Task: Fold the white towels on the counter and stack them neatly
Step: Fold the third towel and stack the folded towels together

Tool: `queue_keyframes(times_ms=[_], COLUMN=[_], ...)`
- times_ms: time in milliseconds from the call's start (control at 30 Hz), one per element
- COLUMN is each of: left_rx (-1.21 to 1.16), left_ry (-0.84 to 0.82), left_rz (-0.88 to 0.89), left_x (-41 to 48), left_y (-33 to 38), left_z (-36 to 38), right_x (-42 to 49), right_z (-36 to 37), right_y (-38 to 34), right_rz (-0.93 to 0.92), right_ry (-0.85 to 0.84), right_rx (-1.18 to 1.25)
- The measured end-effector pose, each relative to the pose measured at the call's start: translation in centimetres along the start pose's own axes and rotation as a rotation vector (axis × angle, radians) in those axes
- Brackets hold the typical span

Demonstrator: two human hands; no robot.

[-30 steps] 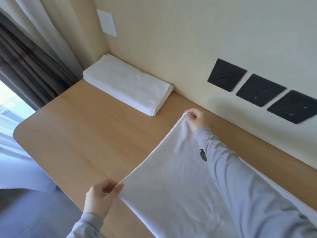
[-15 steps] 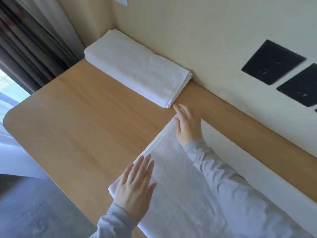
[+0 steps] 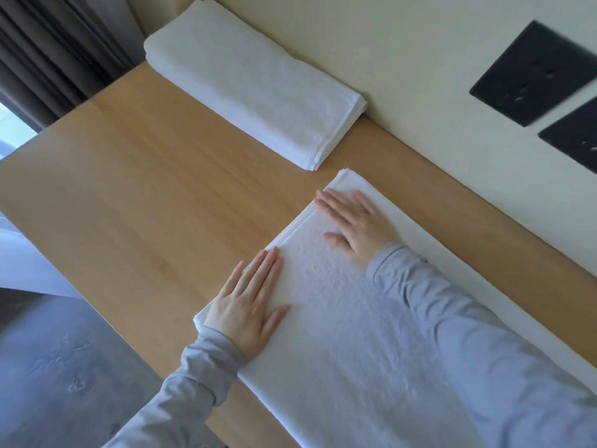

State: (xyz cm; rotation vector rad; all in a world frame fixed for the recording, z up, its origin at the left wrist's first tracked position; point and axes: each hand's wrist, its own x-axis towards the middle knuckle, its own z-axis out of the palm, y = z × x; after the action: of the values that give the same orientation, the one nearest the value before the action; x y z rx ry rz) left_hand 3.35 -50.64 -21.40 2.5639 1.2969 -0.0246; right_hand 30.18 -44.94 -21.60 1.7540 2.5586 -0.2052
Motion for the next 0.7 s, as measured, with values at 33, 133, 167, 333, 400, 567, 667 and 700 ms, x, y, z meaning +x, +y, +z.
queue_keyframes(times_ms=[33, 133, 167, 333, 400, 567, 667, 700], left_rx=[0.001, 0.018, 0.025, 0.035, 0.024, -0.106, -0.09, -0.075], left_ry=[0.003, 0.006, 0.003, 0.002, 0.054, 0.119, 0.111, 0.118], left_rz=[-0.01, -0.036, -0.037, -0.078, -0.156, -0.311, -0.349, -0.349], left_x=[0.0, 0.0, 0.0, -0.1, -0.5, -2.7, -3.2, -3.2], left_y=[0.1, 0.1, 0.1, 0.8, 2.2, 7.2, 7.6, 7.5], left_z=[0.0, 0.0, 0.0, -0.3, -0.4, 1.3, 1.9, 2.0], right_x=[0.2, 0.5, 0.5, -0.6, -3.2, -11.0, -14.3, -14.9], right_z=[-0.2, -0.2, -0.1, -1.3, -1.7, 0.8, 2.2, 2.3], right_y=[1.1, 2.7, 2.8, -1.8, -6.0, -13.8, -13.7, -12.5], right_rz=[0.081, 0.18, 0.186, 0.272, 0.208, 0.058, -0.065, -0.092], right_ry=[0.015, 0.035, 0.032, 0.085, 0.199, 0.228, 0.119, 0.082], right_rx=[0.012, 0.038, 0.028, 0.068, 0.17, 0.194, 0.108, 0.077])
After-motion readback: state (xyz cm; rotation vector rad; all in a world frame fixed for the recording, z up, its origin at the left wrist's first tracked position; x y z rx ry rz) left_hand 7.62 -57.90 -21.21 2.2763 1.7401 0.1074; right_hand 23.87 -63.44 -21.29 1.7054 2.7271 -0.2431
